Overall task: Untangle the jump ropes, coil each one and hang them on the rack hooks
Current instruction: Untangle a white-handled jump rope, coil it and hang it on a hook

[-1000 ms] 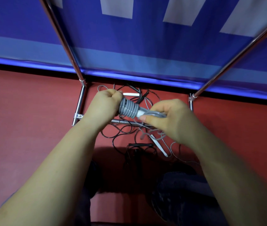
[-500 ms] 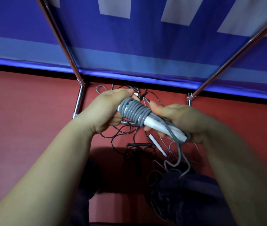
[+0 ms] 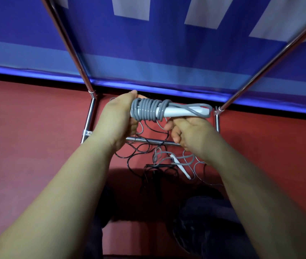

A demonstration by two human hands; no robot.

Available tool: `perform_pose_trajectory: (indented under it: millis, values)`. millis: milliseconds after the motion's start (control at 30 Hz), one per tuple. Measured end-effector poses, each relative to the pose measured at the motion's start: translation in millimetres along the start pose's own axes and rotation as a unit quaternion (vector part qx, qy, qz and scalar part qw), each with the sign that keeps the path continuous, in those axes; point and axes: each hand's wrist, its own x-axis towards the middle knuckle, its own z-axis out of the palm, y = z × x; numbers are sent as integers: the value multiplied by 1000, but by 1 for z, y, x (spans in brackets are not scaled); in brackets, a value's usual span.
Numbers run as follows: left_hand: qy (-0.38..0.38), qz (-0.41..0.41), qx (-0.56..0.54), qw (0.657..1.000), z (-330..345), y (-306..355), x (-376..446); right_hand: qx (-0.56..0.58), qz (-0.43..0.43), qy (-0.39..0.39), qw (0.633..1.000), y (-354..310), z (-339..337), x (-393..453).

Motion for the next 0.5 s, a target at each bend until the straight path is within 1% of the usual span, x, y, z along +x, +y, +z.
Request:
perform_pose_trajectory:
  millis: [133, 233, 333, 433, 500]
  values:
    - [68, 40, 57, 995, -2, 0, 2, -84, -30, -27, 996, 7, 0, -4]
    - [99, 50, 74, 991, -6, -1, 4, -129, -55, -20, 990, 3, -2, -8]
    - [129, 52, 73, 987, -9, -1, 4, -169, -82, 11, 982, -2, -6, -11]
    - [157, 52, 89, 982, -11, -1, 7, -150, -110, 64, 981, -5, -8, -11]
    - [161, 54, 129, 977, -13, -2, 9, -132, -130, 88, 979, -3, -9, -11]
